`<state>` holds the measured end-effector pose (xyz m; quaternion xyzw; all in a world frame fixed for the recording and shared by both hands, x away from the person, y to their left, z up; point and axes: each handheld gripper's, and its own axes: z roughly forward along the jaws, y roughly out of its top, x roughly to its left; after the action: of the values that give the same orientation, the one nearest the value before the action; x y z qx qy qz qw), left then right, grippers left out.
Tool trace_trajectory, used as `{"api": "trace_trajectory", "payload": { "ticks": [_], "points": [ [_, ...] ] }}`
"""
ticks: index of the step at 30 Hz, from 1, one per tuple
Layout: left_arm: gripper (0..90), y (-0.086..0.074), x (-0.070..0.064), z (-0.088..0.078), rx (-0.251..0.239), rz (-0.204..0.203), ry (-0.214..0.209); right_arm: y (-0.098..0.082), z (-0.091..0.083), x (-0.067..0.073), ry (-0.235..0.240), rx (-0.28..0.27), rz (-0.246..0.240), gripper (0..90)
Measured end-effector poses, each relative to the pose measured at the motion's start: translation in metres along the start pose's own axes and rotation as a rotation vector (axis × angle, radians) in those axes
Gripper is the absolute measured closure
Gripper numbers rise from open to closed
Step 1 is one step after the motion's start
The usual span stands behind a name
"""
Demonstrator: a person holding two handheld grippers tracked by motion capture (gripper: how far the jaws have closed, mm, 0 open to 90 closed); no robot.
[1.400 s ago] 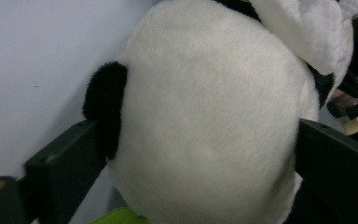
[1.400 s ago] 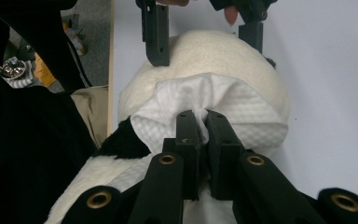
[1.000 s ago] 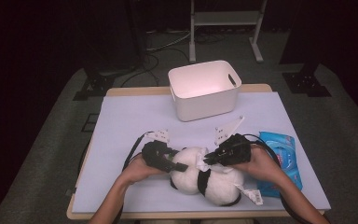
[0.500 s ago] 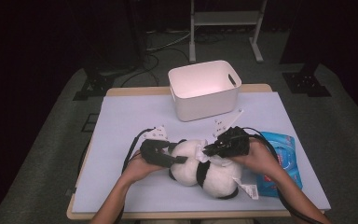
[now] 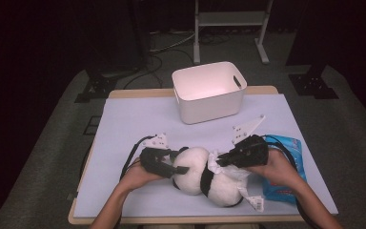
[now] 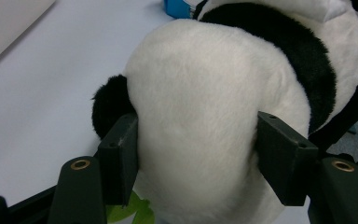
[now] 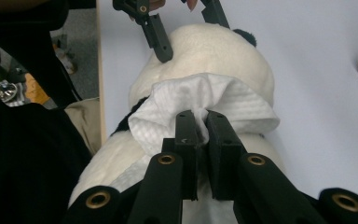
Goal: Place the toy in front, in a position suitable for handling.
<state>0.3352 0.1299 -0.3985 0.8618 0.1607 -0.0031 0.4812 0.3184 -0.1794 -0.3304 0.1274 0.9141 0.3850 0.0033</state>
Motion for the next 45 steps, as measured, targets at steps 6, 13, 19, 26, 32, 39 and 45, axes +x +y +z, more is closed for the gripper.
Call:
{"api": "trace_trajectory", "payload": {
  "ticks": [6,13,19,26,32,39,45],
  "points": [
    [35.3,-0.003,0.0,-0.001,0.006,-0.003,-0.002,-0.008,-0.017,0.004,-0.016,0.008,0.002,82.6],
    [35.2,-0.004,0.0,-0.002,0.006,-0.006,0.0,-0.029,-0.04,0.005,-0.045,-0.01,0.049,82.6],
    [35.0,-0.005,0.001,-0.003,0.008,-0.006,0.002,-0.045,-0.048,0.011,-0.051,-0.006,0.084,82.6],
    [34.7,-0.006,0.001,-0.003,0.007,-0.019,0.003,-0.064,-0.048,0.02,-0.016,0.022,0.107,82.6],
    [34.3,-0.006,0.002,-0.003,0.008,-0.019,0.006,-0.074,-0.039,0.02,-0.001,0.023,0.134,82.8],
    [34.4,-0.012,0.006,-0.006,-0.006,-0.043,0.014,-0.059,-0.032,0.006,-0.043,-0.017,0.133,83.6],
    [34.4,-0.013,0.006,-0.008,-0.015,-0.047,0.044,-0.048,-0.027,-0.013,-0.079,-0.039,0.142,83.7]
  ]
}}
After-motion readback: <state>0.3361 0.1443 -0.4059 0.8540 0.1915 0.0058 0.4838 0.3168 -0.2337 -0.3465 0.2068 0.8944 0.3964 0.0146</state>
